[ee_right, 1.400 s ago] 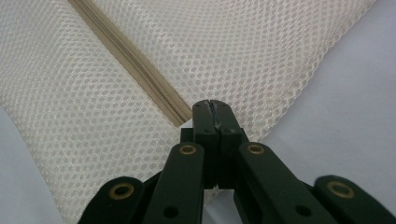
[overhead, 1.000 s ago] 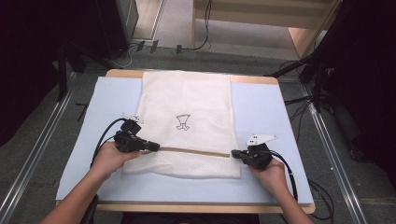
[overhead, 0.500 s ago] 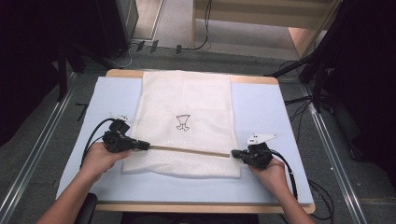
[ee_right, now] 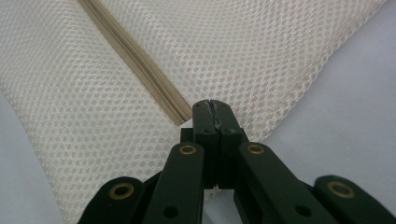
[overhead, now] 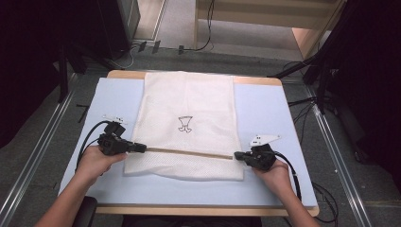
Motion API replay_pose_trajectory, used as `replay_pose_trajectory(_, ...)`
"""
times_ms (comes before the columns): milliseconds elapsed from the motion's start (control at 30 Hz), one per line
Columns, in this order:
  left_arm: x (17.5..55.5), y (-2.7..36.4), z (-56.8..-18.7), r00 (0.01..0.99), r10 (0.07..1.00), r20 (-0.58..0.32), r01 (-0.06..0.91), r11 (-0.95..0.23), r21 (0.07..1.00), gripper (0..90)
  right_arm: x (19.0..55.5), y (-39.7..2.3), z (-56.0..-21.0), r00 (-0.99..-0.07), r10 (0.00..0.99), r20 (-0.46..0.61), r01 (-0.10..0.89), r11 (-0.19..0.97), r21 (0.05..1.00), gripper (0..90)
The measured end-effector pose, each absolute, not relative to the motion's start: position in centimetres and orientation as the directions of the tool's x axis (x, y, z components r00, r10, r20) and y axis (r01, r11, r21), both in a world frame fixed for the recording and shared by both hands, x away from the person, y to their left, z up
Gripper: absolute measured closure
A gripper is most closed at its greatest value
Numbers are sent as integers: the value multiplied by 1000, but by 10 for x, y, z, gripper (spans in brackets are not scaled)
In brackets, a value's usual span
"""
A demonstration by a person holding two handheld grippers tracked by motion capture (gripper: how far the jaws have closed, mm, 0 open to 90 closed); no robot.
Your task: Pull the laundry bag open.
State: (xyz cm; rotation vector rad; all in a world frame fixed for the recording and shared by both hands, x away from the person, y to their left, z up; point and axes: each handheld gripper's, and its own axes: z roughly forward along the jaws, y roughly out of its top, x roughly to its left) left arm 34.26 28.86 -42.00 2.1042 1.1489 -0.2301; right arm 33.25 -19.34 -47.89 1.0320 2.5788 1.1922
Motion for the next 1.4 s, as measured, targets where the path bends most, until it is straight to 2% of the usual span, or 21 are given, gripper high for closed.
replay_pose_trajectory(367, 341, 295, -420, 580, 677, -454, 794, -344, 501, 890, 333, -194, -479, -766, 621, 167, 529, 461, 713, 900)
replay_pose_trajectory(967, 334, 341, -422, 498, 744, -445, 826, -252, 504, 889, 337, -194, -478, -782, 599, 172, 523, 480, 704, 900)
replay_pose_trajectory(1400, 331, 352, -425, 472, 766, -436, 834, -228, 503, 889, 341, -195, -477, -792, 581, 186, 524, 492, 695, 900)
